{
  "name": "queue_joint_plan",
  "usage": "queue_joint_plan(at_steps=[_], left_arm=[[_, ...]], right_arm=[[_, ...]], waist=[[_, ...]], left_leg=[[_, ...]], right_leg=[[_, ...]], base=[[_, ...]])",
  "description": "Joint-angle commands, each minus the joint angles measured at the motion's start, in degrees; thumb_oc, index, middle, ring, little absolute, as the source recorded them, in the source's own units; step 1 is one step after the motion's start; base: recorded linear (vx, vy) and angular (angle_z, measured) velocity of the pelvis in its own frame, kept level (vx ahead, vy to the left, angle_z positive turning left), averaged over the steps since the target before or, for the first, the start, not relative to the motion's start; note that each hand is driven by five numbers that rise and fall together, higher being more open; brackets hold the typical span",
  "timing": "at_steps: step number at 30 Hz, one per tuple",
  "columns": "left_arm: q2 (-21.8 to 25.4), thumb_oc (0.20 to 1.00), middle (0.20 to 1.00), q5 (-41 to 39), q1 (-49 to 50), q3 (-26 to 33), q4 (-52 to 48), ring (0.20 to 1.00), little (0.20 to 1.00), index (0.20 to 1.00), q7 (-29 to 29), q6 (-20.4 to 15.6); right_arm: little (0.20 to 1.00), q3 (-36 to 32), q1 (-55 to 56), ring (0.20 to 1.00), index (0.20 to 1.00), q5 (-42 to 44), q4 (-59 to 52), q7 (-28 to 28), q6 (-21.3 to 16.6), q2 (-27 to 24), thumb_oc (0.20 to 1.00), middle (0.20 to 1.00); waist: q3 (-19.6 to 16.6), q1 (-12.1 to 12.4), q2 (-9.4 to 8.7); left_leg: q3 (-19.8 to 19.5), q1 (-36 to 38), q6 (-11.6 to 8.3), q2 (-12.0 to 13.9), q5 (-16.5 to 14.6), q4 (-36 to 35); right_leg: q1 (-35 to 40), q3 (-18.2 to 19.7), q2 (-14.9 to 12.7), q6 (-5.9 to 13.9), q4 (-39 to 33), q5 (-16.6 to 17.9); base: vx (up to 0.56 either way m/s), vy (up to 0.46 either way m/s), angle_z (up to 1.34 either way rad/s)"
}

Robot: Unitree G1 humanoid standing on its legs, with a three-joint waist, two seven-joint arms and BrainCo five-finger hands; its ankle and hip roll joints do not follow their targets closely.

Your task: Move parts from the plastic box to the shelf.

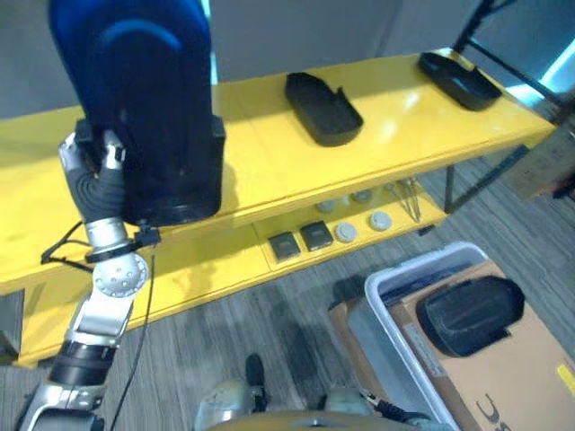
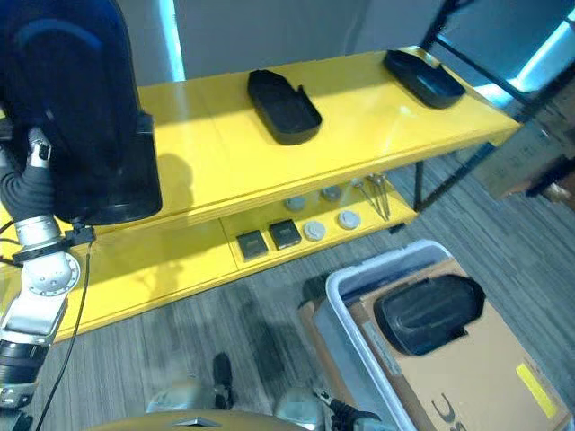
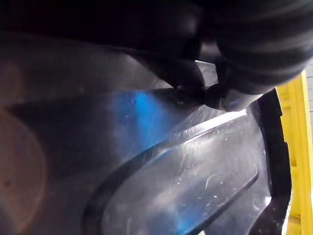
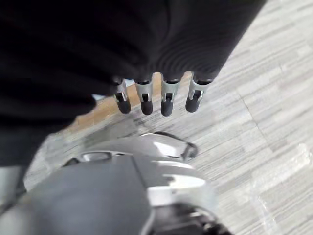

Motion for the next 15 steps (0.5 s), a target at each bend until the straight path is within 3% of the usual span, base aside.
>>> queue_joint_plan(at_steps=[1, 4, 5, 6, 11, 15], left_arm=[[0.4, 0.2, 0.2, -0.3, -3.3, -1.1, -4.2, 0.2, 0.2, 0.2, 2.7, 1.2], [0.4, 0.2, 0.2, -0.3, -3.3, -1.1, -4.2, 0.2, 0.2, 0.2, 2.7, 1.2], [0.4, 0.2, 0.2, -0.3, -3.3, -1.1, -4.2, 0.2, 0.2, 0.2, 2.7, 1.2], [-1.0, 0.2, 0.2, -0.4, -3.3, -2.6, -6.9, 0.2, 0.2, 0.2, 1.9, 4.7], [-1.6, 0.2, 0.2, -1.4, -0.1, -2.3, -7.1, 0.2, 0.2, 0.2, 2.3, 5.8], [-2.2, 0.2, 0.2, -2.2, 1.1, -2.1, -5.4, 0.2, 0.2, 0.2, 5.1, 6.9]], right_arm=[[1.0, 2.1, 1.2, 1.0, 1.0, 1.1, 2.8, 0.7, 0.7, 0.8, 1.0, 1.0], [1.0, 2.1, 1.3, 1.0, 1.0, 1.1, 2.8, 0.7, 0.7, 0.8, 1.0, 1.0], [1.0, 2.1, 1.3, 1.0, 1.0, 1.1, 2.8, 0.7, 0.7, 0.8, 1.0, 1.0], [1.0, 3.1, 2.1, 1.0, 1.0, 3.7, 2.7, 1.4, -0.4, 1.8, 1.0, 1.0], [1.0, 2.1, 2.5, 1.0, 1.0, 7.1, 2.6, 0.8, 0.9, 1.6, 1.0, 1.0], [1.0, 1.1, 2.9, 1.0, 1.0, 8.8, 2.2, 0.2, 1.9, 0.5, 1.0, 1.0]], waist=[[-2.4, -2.3, 0.42], [-2.4, -2.3, 0.45], [-2.4, -2.3, 0.45], [-2.1, -3.6, -1.12], [-3.0, -3.2, -1.65], [-2.7, -3.2, -1.38]], left_leg=[[-5.5, -0.6, -6.16, 4.1, -4.6, -0.6], [-5.6, -0.7, -6.17, 4.2, -4.6, -0.6], [-5.6, -0.7, -6.17, 4.2, -4.6, -0.6], [-10.7, 0.8, -5.96, 3.5, -7.0, -0.6], [-10.6, 1.2, -6.94, 4.0, -6.9, -0.6], [-10.1, 1.3, -7.89, 4.8, -6.8, -0.2]], right_leg=[[1.9, 1.2, 2.3, -0.5, -13.2, 11.2], [1.9, 1.1, 2.3, -0.51, -13.3, 11.3], [1.9, 1.1, 2.3, -0.51, -13.3, 11.3], [1.6, 7.5, 4.5, 0.59, -19.5, 12.7], [6.8, 6.7, 5.6, -0.86, -24.2, 11.7], [8.5, 7.3, 6.2, -2.2, -25.7, 10.5]], base=[[0.11, -0.152, 1.01], [0.01, -0.017, 0.73], [0.26, -0.579, 0.49], [0.26, -0.595, 0.22], [0.19, -0.296, 0.85], [0.11, -0.09, 0.0]])
